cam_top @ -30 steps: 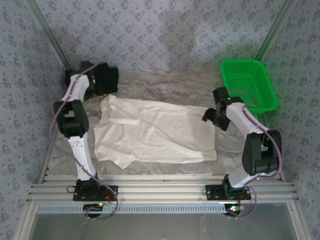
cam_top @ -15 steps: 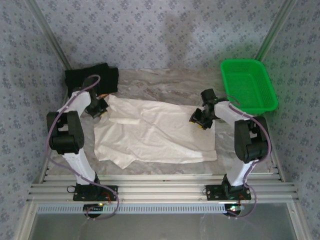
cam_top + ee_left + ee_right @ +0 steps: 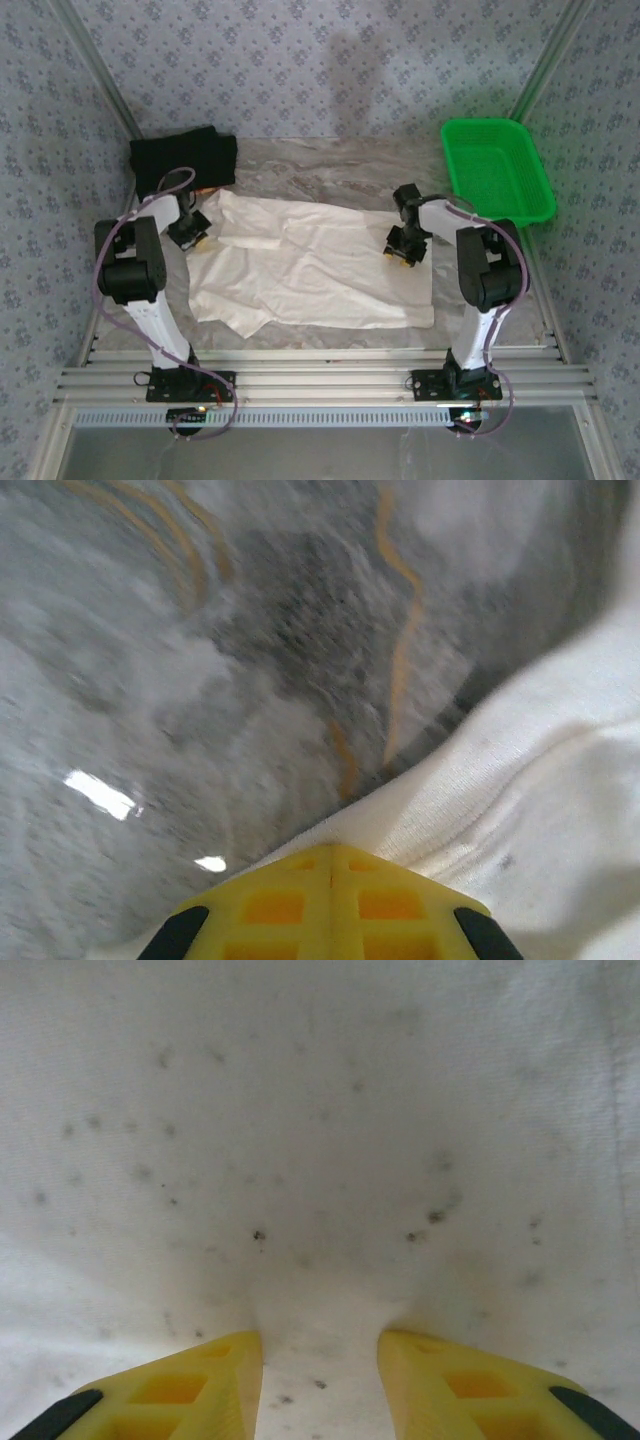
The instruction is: Fold and stack the t-shirts
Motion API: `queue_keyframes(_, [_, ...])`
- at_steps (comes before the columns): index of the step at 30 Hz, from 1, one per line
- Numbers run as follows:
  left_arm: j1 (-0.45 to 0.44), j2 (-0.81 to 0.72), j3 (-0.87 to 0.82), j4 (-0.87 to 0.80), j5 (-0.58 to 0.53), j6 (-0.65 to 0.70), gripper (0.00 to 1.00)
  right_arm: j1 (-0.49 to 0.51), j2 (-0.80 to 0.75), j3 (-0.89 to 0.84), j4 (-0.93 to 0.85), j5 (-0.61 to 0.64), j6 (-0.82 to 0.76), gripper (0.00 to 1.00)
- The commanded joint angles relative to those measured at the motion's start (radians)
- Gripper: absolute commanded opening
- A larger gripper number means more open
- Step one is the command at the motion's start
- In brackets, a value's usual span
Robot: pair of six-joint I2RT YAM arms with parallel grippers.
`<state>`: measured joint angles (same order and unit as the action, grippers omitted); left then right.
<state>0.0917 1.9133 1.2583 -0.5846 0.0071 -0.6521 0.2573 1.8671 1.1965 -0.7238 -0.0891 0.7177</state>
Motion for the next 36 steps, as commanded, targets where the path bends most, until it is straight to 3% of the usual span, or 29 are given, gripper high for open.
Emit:
queue_keyframes(1, [0.033, 0.040, -0.029, -0.028, -0.078, 0.024, 0.05, 0.007, 0.071, 0.019, -0.121, 0.137, 0.011, 0.42])
queue_keyframes(9, [0.080, 0.027, -0.022, -0.051, -0.095, 0.055, 0.05, -0.006, 0.087, 0.034, -0.136, 0.161, 0.028, 0.44])
queue_keyframes(15, [0.083, -0.033, -0.016, -0.006, 0.010, 0.054, 0.10, -0.016, 0.048, 0.043, -0.101, 0.151, -0.002, 0.50])
queue_keyframes(19, [0.076, -0.141, 0.008, -0.029, 0.079, 0.042, 0.19, -0.025, -0.029, 0.053, -0.045, 0.096, -0.041, 0.59])
queue_keyframes(26, [0.050, -0.391, -0.033, -0.181, 0.158, 0.004, 0.51, -0.027, -0.214, 0.063, -0.122, -0.031, -0.155, 0.74])
queue_keyframes(36, [-0.081, -0.690, -0.292, -0.436, 0.217, -0.114, 0.59, -0.059, -0.511, -0.185, -0.343, -0.247, -0.194, 0.80])
